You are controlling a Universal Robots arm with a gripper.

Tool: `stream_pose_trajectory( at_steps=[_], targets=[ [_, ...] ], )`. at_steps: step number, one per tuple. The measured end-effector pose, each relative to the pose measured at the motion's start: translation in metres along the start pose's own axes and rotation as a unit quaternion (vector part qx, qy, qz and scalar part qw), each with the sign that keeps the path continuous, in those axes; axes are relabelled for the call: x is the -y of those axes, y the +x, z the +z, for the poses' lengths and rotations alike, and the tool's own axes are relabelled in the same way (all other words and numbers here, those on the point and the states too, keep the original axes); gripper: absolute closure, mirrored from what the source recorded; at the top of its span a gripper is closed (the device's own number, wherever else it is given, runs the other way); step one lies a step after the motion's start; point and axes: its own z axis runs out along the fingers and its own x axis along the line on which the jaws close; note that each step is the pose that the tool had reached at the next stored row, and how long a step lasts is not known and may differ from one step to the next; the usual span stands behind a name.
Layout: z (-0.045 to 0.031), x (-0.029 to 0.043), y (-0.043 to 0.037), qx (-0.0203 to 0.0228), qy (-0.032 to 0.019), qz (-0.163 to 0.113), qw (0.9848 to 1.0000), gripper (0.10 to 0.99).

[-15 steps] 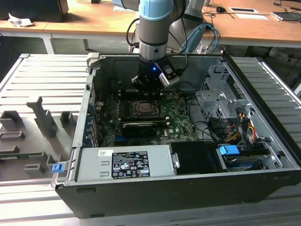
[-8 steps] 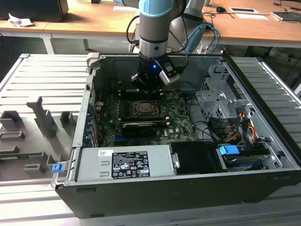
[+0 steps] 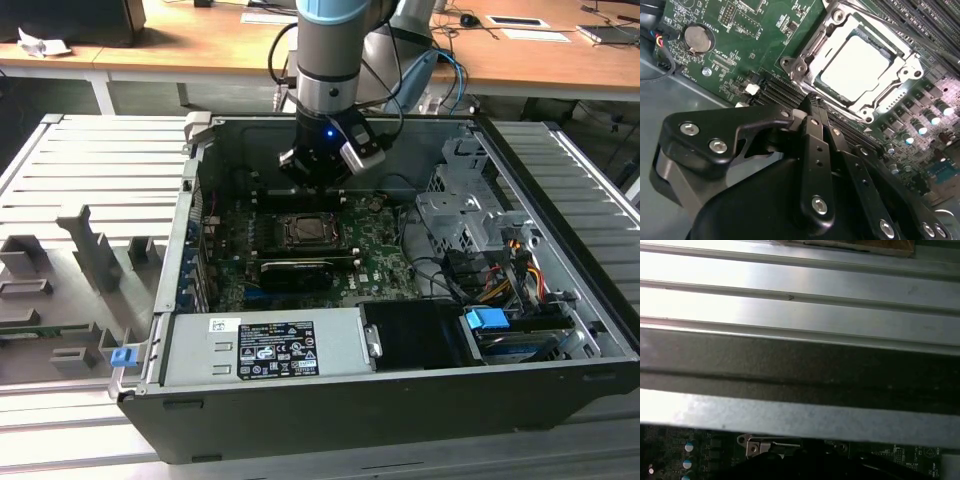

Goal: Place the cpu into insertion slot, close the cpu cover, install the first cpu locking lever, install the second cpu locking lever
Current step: 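Install the first cpu locking lever, then install the second cpu locking lever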

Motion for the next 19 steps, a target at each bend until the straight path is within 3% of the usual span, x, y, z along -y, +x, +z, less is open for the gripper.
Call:
stream_pose_trajectory(
  at_steps=[7, 11, 14, 15, 17, 19],
  targets=[
    [-0.0002, 0.0023, 0.0002, 0.0, 0.0001, 0.0, 1.0, 0.98],
    [-0.0007, 0.0114, 0.001, 0.0, 0.0, 0.0, 1.0, 0.98],
    [-0.0011, 0.0135, 0.0012, -0.0001, 0.0001, 0.0, 1.0, 0.98],
    [-0.0023, 0.0134, 0.0012, -0.0001, 0.0001, 0.0, 1.0, 0.98],
    [-0.015, 0.0128, 0.0008, 0.0, 0.0, 0.0, 1.0, 0.98],
    [-0.0152, 0.0157, 0.001, 0.0, -0.0001, 0.0, 1.0, 0.98]
  ],
)
